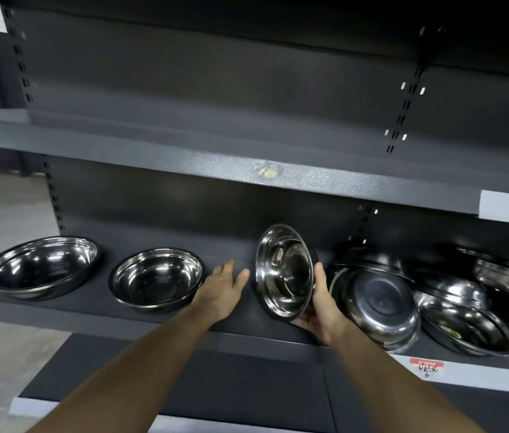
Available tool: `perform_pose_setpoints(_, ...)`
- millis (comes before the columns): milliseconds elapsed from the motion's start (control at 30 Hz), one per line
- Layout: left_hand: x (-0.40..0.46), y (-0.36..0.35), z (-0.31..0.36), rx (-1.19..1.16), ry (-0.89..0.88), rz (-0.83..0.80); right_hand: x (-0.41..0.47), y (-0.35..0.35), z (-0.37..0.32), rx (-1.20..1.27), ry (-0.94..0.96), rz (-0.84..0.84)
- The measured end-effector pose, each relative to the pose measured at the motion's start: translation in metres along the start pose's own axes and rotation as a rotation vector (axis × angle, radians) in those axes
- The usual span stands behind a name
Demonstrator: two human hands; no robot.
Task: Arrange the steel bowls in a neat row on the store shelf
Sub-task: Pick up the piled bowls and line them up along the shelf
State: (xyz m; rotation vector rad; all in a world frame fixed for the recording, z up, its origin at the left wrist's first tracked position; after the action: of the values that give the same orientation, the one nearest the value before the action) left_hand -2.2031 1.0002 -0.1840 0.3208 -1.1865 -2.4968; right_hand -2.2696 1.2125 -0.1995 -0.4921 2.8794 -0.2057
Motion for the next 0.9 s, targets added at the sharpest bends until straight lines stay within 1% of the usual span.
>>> perform_pose_setpoints(100,0.002,-0.003,0.0,-0.005,-0.013,0.0,-0.001,0.0,-0.002,-0.062,0.009,0.009)
perform_pose_setpoints(200,0.006,-0.002,0.002,-0.042,-0.016,0.016,0.0,0.003,-0.006,-0.175,0.084,0.128)
perform_pose_setpoints(267,0.008,0.0,0.003,-0.108,-0.016,0.042,0.001,0.007,-0.008,-0.347,0.209,0.227)
perform_pose_setpoints(333,0.01,0.0,0.004,-0.186,-0.024,0.045,0.0,0.01,-0.01,-0.554,0.31,0.259)
perform_pose_setpoints(433,0.009,-0.007,0.006,-0.247,-0.047,-0.014,-0.003,0.012,-0.006,-0.832,0.456,0.225)
perform_pose_setpoints(567,0.003,-0.022,0.013,-0.239,-0.094,-0.143,-0.004,0.007,-0.002,-1.032,0.561,0.139)
perform_pose_setpoints(667,0.002,-0.024,0.017,-0.257,-0.083,-0.196,-0.002,0.008,-0.007,-1.048,0.567,0.158)
perform_pose_setpoints(767,0.004,-0.016,0.024,-0.302,-0.077,-0.168,-0.001,0.012,-0.016,-0.989,0.548,0.2)
perform_pose_setpoints(833,0.007,-0.007,0.03,-0.344,-0.081,-0.129,0.001,0.016,-0.022,-0.859,0.466,0.225)
perform_pose_setpoints(900,0.01,0.003,0.037,-0.414,-0.078,-0.102,0.005,0.019,-0.026,-0.661,0.336,0.213)
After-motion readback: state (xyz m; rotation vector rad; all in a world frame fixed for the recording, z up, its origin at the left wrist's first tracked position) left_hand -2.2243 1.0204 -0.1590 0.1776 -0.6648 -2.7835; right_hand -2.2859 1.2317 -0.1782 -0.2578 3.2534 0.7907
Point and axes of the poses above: each hand's wrist, its own x-axis towards the middle knuckle, its own y-axis out of the back of the hand, z = x × y, the point moved 2 cm from there along x, towards the middle knuckle, and after that the axes turned 9 degrees about y, right-handed, at the moved point
